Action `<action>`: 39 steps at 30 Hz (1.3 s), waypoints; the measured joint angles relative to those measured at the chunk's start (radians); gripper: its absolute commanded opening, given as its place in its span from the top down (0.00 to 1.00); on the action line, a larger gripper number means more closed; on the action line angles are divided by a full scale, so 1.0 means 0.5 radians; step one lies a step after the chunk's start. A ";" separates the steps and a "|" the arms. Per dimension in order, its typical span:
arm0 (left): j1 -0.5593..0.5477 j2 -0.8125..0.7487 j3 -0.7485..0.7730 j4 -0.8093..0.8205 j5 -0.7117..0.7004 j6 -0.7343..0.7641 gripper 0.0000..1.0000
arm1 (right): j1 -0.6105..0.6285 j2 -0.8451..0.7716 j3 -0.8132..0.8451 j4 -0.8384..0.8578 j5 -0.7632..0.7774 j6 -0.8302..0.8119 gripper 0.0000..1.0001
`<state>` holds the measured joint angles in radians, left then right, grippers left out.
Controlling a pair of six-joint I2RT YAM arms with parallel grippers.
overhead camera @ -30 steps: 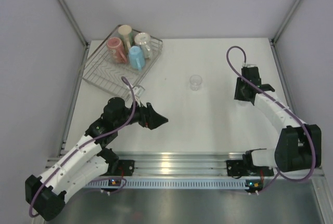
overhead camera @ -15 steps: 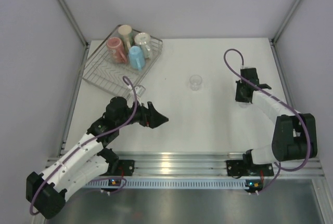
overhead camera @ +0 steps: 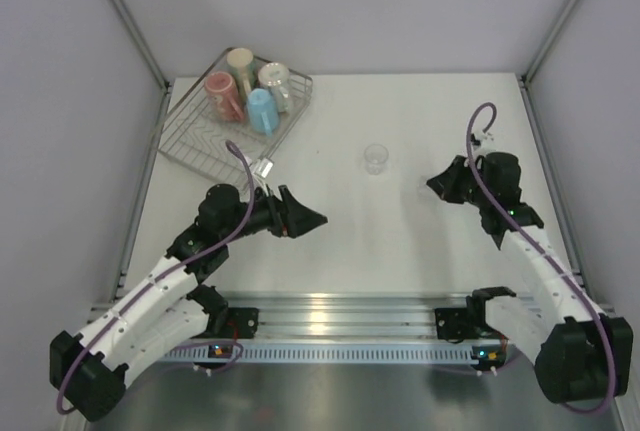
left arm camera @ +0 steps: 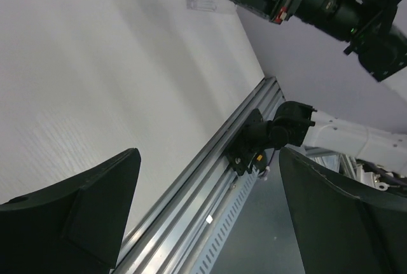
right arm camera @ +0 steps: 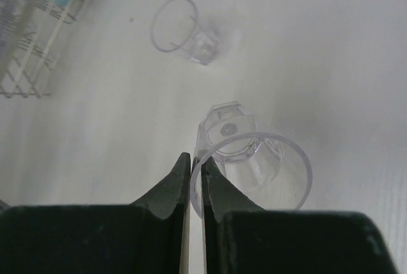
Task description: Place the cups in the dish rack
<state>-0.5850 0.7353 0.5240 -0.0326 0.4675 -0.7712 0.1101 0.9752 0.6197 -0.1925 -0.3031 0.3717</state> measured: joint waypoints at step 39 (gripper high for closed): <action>-0.426 0.875 0.336 1.337 0.043 -0.669 0.17 | 0.514 -0.964 -0.693 1.894 -0.531 1.599 1.00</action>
<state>-0.7982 1.1728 0.6918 0.6357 0.4892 -1.1057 0.3672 0.4934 0.2733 0.7544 -0.5686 1.1713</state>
